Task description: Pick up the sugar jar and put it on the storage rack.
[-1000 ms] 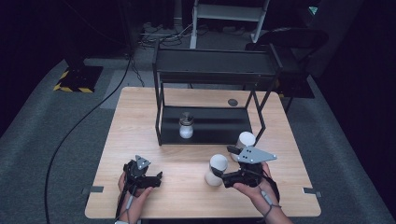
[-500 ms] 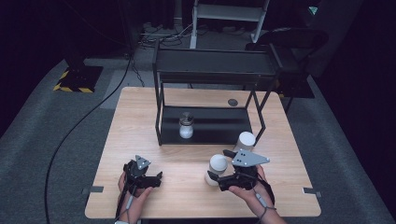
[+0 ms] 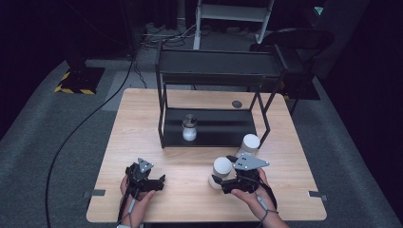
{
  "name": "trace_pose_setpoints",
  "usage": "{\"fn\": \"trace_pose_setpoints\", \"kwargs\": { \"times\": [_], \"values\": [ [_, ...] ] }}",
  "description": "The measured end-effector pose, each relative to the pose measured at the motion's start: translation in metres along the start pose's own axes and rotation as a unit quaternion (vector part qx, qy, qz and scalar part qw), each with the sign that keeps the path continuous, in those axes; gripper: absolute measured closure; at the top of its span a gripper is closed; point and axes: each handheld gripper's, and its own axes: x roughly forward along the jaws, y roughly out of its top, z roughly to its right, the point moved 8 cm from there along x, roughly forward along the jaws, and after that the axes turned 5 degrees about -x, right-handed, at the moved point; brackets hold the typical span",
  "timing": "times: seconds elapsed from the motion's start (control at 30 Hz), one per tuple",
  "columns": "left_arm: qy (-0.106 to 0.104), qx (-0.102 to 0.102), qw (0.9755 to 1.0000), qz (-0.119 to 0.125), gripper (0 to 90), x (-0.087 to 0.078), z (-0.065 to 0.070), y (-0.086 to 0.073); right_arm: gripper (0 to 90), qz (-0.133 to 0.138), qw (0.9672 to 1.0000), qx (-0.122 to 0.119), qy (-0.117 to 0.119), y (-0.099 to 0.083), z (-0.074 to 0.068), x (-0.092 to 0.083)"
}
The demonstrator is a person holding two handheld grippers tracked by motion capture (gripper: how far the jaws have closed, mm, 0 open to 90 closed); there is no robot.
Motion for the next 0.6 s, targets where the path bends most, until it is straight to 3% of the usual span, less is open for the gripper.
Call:
{"fn": "trace_pose_setpoints", "kwargs": {
  "times": [0.2, 0.43, 0.6],
  "values": [
    [0.0, 0.001, 1.0, 0.0, 4.2, 0.0001, 0.0, 0.0, 18.2, -0.013, 0.9999, 0.006, 0.006, -0.0044, 0.0041, 0.0069],
    [0.0, 0.0, 1.0, 0.0, 4.2, 0.0001, 0.0001, 0.0, 32.6, -0.022, 0.9997, 0.0, 0.01, -0.0026, 0.0069, 0.0081],
    [0.001, 0.001, 1.0, 0.0, 4.2, -0.0001, -0.0001, 0.0001, 33.0, -0.032, 0.9994, -0.001, 0.017, 0.0018, 0.0097, 0.0083]
  ]
}}
